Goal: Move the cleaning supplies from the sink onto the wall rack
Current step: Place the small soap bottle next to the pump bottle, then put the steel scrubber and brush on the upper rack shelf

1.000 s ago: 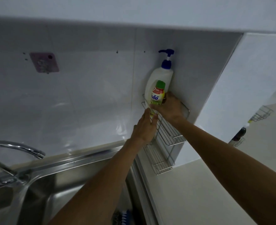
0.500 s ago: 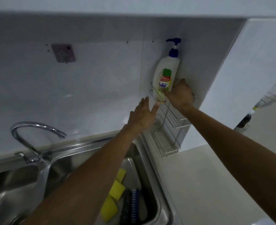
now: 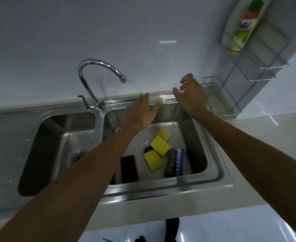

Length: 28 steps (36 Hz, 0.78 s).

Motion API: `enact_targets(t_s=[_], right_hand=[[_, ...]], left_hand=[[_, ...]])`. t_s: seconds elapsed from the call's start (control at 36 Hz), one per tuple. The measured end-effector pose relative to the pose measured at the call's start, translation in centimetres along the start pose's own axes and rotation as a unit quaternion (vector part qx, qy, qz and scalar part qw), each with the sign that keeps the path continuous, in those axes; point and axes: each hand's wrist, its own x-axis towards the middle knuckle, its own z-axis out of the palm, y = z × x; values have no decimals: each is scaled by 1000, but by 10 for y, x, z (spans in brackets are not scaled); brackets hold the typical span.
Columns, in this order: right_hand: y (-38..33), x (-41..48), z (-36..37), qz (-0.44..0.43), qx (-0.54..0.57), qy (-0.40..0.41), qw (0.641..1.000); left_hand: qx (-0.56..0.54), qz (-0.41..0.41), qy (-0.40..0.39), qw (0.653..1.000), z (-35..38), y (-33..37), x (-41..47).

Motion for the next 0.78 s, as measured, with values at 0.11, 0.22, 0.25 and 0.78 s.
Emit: enact_targets(t_s=[0.11,0.22,0.25,0.78], right_hand=[[7,-48,61,8,1,-86,996],[19,-98,117,44,7,-167,985],[23,-109,130,57,7,-187,981],[137,-135,221,118,-241,-260,928]], left_hand=[[33,-21,-12,999,30,-64,-33],[34,-67,-58,995,66,-111,-62],[36,-76,-70,994,73,-121,-69],[60,-94,-107,988,163,-172,-106]])
